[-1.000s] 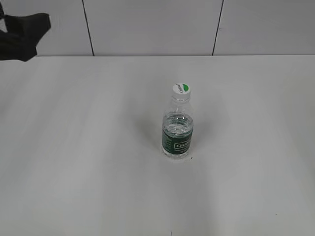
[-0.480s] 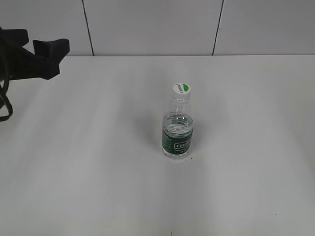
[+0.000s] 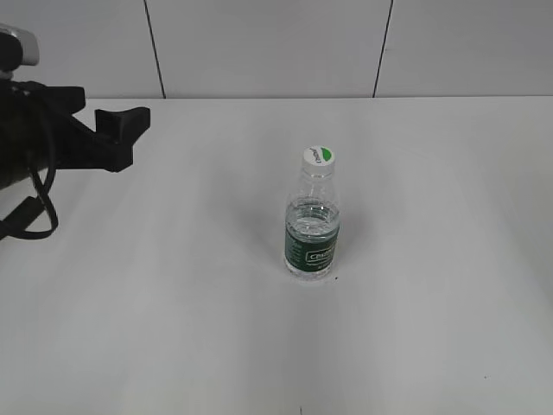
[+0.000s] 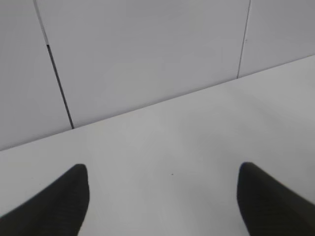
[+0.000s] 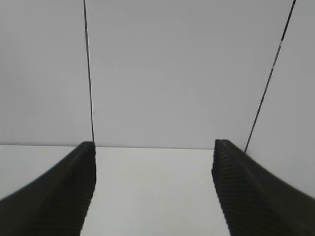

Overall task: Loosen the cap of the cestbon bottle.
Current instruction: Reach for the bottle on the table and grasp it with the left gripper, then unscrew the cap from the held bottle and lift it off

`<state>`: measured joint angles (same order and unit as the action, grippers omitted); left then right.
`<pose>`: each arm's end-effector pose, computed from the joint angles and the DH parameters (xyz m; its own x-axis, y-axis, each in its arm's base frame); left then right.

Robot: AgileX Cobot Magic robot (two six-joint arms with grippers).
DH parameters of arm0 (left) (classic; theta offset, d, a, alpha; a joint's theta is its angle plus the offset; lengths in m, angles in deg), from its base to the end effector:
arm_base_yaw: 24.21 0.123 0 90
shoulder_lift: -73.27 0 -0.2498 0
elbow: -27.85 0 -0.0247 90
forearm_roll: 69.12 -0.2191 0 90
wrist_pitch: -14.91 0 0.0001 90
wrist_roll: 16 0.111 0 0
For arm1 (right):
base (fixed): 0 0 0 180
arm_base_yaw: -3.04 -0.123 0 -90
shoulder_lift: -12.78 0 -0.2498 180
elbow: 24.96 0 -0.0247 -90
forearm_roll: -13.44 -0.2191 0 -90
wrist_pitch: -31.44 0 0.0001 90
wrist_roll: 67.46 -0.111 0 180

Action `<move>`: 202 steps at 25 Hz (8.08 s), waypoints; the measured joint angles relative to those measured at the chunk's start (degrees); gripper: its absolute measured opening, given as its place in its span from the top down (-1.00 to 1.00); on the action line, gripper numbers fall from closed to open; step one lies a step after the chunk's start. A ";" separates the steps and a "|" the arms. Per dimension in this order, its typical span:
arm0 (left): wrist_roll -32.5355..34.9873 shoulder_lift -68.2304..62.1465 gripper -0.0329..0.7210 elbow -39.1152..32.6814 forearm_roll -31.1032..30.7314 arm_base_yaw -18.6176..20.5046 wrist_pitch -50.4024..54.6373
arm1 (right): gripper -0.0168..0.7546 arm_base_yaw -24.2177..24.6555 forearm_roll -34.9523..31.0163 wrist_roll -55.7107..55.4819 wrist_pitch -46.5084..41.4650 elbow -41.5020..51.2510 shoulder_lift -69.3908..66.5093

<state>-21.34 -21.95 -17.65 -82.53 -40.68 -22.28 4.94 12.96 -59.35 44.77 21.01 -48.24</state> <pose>0.2709 -0.0963 0.1906 -0.1969 0.1556 -0.9680 0.4315 0.9003 0.0570 0.2064 -0.0071 0.2939 -0.0679 -0.1308 -0.9891 0.0263 0.9908 -0.1328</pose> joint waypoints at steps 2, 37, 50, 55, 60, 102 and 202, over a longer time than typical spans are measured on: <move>-2.30 -1.87 -0.57 0.00 -1.88 0.00 -1.49 | -0.50 0.00 0.05 0.00 1.30 0.00 -2.08; -10.82 -32.95 -0.55 8.87 -49.71 0.00 -31.98 | -0.50 0.00 9.94 -7.52 -26.66 -9.67 -9.24; -15.42 -37.00 -0.65 16.24 -52.37 -2.76 -32.00 | -0.50 0.00 9.95 -7.52 -26.71 -9.67 -9.24; -18.37 -37.33 -0.65 20.04 -52.13 -6.01 -28.05 | -0.50 0.00 9.95 -7.52 -26.65 -9.67 -9.24; -18.82 -38.30 -0.65 23.05 -49.57 -7.83 -24.51 | -0.50 0.00 9.95 -7.52 -26.52 -9.67 -9.24; -19.03 -42.06 -0.18 27.36 -47.22 -10.75 -19.24 | -0.50 0.00 4.70 -6.97 -61.85 -24.99 -15.01; -19.05 -42.06 -0.18 27.38 -47.07 -10.93 -18.97 | 0.17 -37.22 -7.26 35.70 -83.19 -67.47 -60.16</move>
<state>-40.40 -64.00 9.73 -129.60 -51.61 -41.25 -32.28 5.71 -23.65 -38.41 -46.46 -108.40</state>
